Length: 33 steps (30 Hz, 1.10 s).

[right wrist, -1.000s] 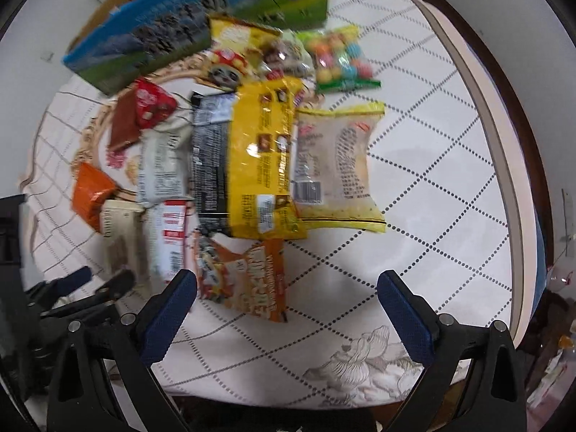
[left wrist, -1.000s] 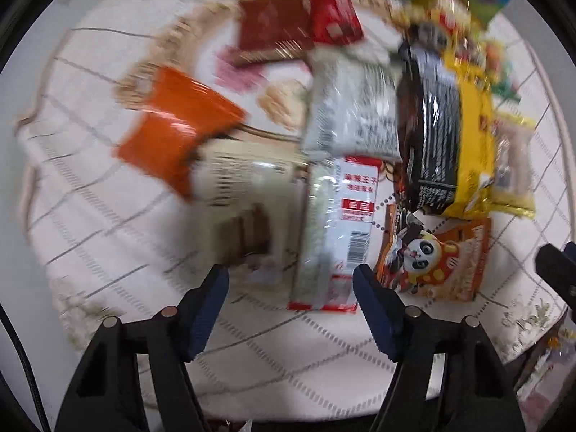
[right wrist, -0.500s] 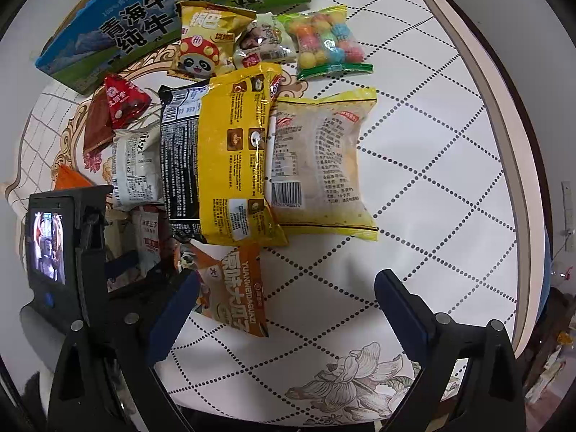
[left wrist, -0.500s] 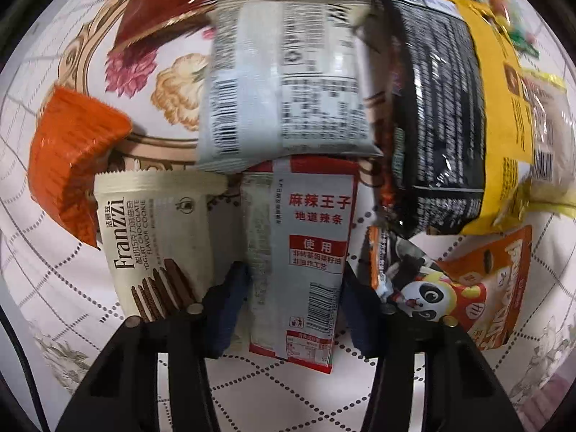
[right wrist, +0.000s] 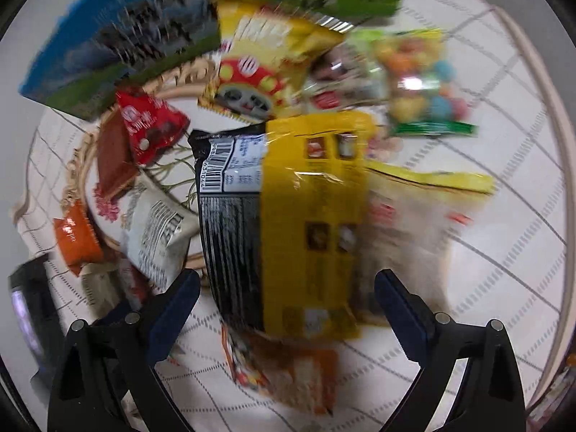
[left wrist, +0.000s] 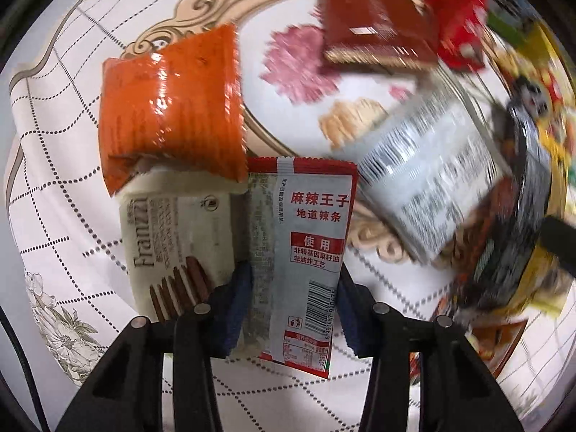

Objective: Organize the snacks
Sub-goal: 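Grasp the red-white spicy strip pack with the left tool while the right tool grasps the black-yellow bag, then carry both packs into the cardboard box and open both tools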

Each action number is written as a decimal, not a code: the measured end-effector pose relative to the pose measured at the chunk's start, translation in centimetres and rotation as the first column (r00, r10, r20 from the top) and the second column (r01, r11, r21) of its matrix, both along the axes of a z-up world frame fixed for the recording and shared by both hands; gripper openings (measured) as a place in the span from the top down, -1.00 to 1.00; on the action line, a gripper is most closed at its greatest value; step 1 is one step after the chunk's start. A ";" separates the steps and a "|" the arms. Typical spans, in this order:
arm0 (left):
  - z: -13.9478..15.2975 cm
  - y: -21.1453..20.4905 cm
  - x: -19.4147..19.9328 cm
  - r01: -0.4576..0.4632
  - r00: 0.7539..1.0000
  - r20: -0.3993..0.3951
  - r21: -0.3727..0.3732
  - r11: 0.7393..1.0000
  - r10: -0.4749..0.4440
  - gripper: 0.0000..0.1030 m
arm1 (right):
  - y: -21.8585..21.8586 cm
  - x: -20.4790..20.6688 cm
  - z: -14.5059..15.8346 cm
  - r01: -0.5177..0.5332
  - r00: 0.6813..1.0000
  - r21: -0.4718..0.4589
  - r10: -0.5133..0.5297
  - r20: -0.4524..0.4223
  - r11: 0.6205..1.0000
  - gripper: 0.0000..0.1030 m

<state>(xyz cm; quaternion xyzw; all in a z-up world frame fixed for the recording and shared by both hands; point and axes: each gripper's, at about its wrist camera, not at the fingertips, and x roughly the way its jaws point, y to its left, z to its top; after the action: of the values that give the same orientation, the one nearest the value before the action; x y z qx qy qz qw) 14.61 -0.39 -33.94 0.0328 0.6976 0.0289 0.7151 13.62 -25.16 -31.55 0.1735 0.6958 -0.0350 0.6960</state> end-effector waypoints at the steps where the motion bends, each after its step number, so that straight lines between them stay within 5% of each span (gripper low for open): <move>1: -0.2 0.1 0.3 -0.008 1.000 -0.004 -0.010 1.000 0.008 0.18 | 0.3 0.4 -0.4 0.000 1.000 0.002 0.000 -0.012 1.000 -0.93; 6: -0.4 1.0 0.8 0.022 0.999 -0.026 -0.028 0.999 -0.022 0.17 | 1.6 2.9 -2.2 -0.004 0.997 -0.080 -0.002 -0.073 0.997 -0.92; 9: -1.4 0.6 1.4 0.058 0.998 -0.035 -0.041 0.997 -0.059 0.17 | 2.3 3.6 -2.9 -0.029 0.995 -0.105 0.019 -0.100 0.994 -0.71; 17: -0.6 -1.8 -0.1 0.102 0.994 -0.040 -0.078 0.992 -0.105 0.16 | 5.0 1.8 -2.9 -0.328 0.935 -0.156 0.297 -0.192 0.932 -0.71; 25: -0.3 -2.5 0.1 0.141 0.988 -0.046 -0.079 0.987 -0.145 -0.01 | 4.1 0.6 -2.4 -0.271 0.953 -0.151 0.243 -0.181 0.951 -0.72; 33: -0.3 -4.5 -2.4 0.143 0.987 -0.066 -0.061 0.988 -0.147 0.07 | 3.5 -0.6 -2.7 -0.157 0.979 -0.072 0.146 -0.142 0.985 -0.69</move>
<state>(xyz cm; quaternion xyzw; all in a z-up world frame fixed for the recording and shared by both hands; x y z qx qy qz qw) 12.16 -4.90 -34.20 0.0643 0.7187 -0.0439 0.6909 13.03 -21.70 -34.28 0.0883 0.7509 -0.0224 0.6541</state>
